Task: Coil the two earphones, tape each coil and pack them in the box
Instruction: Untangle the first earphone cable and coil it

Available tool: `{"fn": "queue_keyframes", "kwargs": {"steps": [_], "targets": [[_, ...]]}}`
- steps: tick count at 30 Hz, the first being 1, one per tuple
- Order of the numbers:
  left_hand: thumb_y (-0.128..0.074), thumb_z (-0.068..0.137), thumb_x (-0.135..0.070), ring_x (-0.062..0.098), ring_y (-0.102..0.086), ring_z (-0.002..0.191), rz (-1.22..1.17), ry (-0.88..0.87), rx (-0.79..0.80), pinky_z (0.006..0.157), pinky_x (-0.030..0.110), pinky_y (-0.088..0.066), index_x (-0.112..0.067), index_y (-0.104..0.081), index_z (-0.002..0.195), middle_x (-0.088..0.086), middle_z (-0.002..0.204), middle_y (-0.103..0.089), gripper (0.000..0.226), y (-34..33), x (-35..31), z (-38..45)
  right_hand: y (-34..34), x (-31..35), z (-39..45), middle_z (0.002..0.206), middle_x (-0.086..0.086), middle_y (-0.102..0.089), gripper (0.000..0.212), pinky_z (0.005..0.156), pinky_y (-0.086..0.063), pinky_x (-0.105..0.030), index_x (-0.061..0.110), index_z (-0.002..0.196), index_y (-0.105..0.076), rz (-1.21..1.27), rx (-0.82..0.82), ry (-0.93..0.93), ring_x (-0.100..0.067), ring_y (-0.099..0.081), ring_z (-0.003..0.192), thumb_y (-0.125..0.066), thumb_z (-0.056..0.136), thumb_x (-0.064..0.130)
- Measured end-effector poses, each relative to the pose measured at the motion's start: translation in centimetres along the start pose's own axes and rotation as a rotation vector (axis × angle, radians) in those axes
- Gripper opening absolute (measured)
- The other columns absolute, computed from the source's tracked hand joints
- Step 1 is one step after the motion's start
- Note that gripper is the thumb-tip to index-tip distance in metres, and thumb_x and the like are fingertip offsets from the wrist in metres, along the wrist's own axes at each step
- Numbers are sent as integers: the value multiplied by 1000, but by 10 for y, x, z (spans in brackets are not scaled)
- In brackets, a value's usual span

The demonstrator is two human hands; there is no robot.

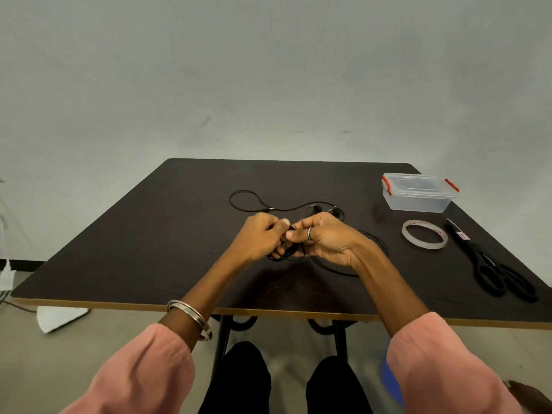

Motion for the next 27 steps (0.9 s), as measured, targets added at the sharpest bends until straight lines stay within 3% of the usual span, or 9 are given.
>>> {"fn": "queue_keyframes", "kwargs": {"steps": [5, 7, 9, 12, 15, 18, 23, 27], "targets": [[-57, 95, -22, 26, -70, 59, -68, -21, -25, 61, 38, -60, 6, -65, 85, 16, 67, -68, 32, 3, 1, 5, 10, -2, 2, 88, -18, -69, 8, 89, -51, -49, 0, 87, -70, 47, -113, -23, -31, -66, 87, -63, 84, -2], [-62, 92, -18, 25, -67, 56, -169, -1, -88, 60, 38, -59, 8, -63, 82, 14, 63, -65, 27, 8, 5, 6, 15, -4, 1, 87, -15, -68, 9, 87, -52, -54, 3, 87, -69, 120, -158, -44, -32, -66, 90, -62, 85, -1], [-64, 90, -14, 23, -65, 55, -223, -5, -125, 61, 36, -58, 3, -64, 78, 12, 61, -63, 20, 11, 9, 7, 15, -6, 1, 87, -15, -65, 17, 86, -51, -59, 1, 99, -67, 194, -158, -62, -32, -65, 91, -56, 86, 0], [-65, 89, -14, 25, -65, 58, -225, -41, -126, 59, 32, -56, -7, -67, 78, 11, 61, -63, 13, 9, 8, 7, 11, -13, 0, 72, -6, -57, 36, 88, -47, -63, 1, 118, -62, 345, -122, -112, -22, -61, 79, -45, 87, 4], [-65, 89, -11, 19, -65, 56, -236, -80, -145, 53, 26, -55, -6, -68, 82, 9, 61, -62, 9, 7, 2, 4, 5, -15, -3, 62, 0, -47, 21, 86, -46, -66, 8, 100, -67, 451, -89, -139, -15, -53, 68, -51, 87, 13], [-63, 90, -10, 15, -65, 54, -200, -115, -146, 52, 25, -55, -5, -69, 84, 12, 63, -64, 10, 7, 0, 3, 7, -9, -4, 66, -2, -52, 16, 79, -51, -65, 7, 98, -71, 290, -88, -90, -16, -56, 72, -69, 83, 12], [-63, 91, -13, 6, -53, 45, -234, -93, -154, 50, 24, -50, -13, -66, 76, 2, 60, -59, 16, 13, 6, 6, 18, 11, -8, 102, -17, -68, 35, 75, -59, -51, 1, 115, -64, 14, -78, 106, -33, -69, 94, -62, 83, -12], [-60, 93, -17, 0, -47, 42, -329, 4, -167, 56, 29, -48, -9, -66, 74, 3, 62, -56, 21, 9, 14, 8, 36, 31, -9, 103, -14, -71, 39, 75, -60, -32, 5, 111, -69, -495, -297, 311, -20, -72, 86, -78, 73, 2]]}}
Point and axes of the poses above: each hand's wrist, its own z-axis towards the middle knuckle, its own y-axis out of the back of the hand, x = y × z, the point moved 8 cm from there along z, towards the middle knuckle
